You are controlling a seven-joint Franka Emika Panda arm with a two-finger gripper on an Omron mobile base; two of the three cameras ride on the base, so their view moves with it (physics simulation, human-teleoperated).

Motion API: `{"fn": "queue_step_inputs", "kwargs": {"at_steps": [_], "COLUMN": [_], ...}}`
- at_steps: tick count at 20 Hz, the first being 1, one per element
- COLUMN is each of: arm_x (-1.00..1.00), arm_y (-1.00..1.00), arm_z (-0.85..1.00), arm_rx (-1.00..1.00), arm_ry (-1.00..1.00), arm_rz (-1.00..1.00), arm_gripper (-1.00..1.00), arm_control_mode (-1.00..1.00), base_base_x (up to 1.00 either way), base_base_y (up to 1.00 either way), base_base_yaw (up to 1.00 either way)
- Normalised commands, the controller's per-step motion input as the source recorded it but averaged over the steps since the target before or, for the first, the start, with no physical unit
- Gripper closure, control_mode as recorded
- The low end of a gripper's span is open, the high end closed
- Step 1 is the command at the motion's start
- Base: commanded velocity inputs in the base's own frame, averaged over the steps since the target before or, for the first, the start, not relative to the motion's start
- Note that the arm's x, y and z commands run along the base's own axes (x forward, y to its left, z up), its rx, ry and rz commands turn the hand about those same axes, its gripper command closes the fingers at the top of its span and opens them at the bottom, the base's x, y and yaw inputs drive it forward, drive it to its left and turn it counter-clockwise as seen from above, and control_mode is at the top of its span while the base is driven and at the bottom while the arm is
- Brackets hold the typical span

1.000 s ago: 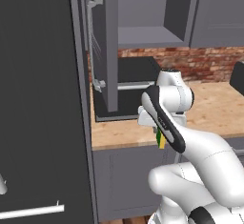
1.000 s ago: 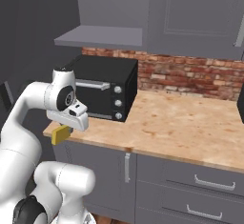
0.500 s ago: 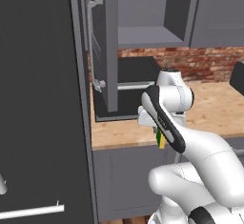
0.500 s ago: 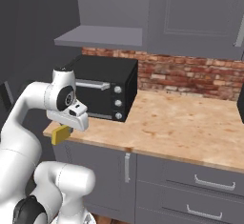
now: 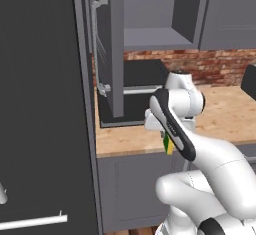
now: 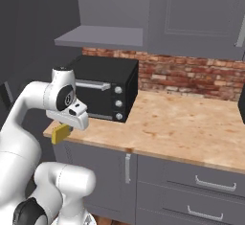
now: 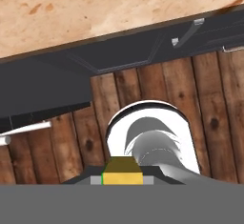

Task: Pick up the sponge and dish brush from the sink, and place them back in the cabinet, and close the cabinet door.

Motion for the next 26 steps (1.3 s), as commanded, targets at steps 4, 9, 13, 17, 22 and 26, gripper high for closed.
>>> {"fn": "queue_step_inputs", "kwargs": {"at_steps": [4,9,13,17,22,26], "arm_x": [-0.06,0.0,0.0,0.0,0.01,0.01], "arm_y": [0.03,0.07,0.05,0.0,-0.02,-0.01], "arm_z": [0.28,0.34,0.37,0.37,0.38,0.38], "arm_rx": [0.03,-0.01,0.0,0.0,0.0,0.0], "arm_ry": [-0.32,-0.16,-0.11,-0.11,-0.01,-0.01], "arm_rz": [0.07,0.05,0.01,0.01,0.0,0.02], "arm_gripper": [1.0,1.0,1.0,1.0,1.0,1.0], "arm_control_mode": [-1.0,-1.0,-1.0,-1.0,-1.0,-1.0], "base_base_x": [0.0,0.0,0.0,0.0,0.0,0.0], "base_base_y": [0.0,0.0,0.0,0.0,0.0,0.0], "base_base_yaw": [0.0,0.0,0.0,0.0,0.0,0.0]}}
